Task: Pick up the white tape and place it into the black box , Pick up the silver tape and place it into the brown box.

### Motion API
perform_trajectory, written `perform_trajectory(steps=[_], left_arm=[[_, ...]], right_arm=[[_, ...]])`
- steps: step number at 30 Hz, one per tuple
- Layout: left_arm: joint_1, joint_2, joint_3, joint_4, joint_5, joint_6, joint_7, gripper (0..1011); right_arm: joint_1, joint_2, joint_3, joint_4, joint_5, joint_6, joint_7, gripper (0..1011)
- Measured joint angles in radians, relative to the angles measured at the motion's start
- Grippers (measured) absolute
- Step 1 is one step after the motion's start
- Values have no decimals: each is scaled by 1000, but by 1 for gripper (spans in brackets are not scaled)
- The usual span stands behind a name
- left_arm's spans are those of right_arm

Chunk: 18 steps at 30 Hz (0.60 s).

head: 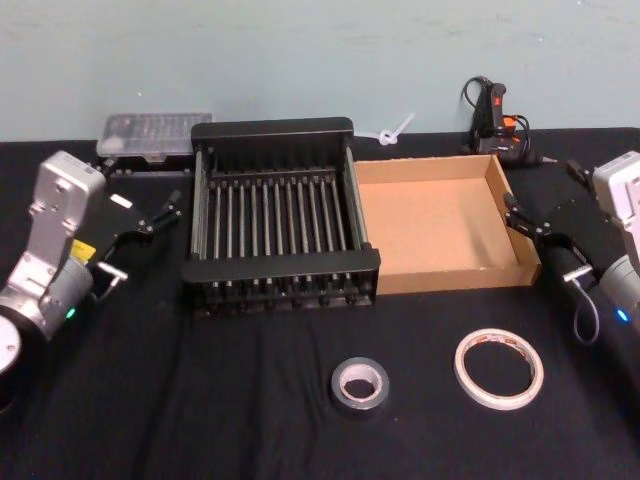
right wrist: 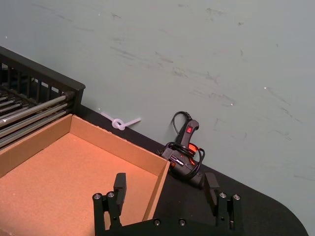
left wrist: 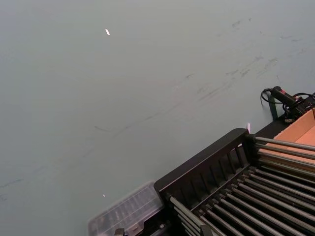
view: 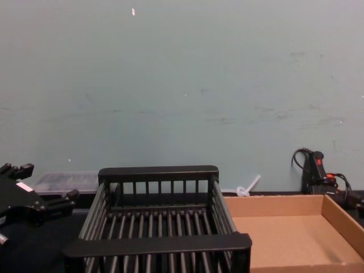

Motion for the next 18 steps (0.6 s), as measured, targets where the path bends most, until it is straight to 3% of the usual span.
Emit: perform_trajectory(steps=[18], left_arm=[[0, 0, 0, 0, 0, 0, 0, 1001]], right_arm=[[0, 0, 0, 0, 0, 0, 0, 1002]])
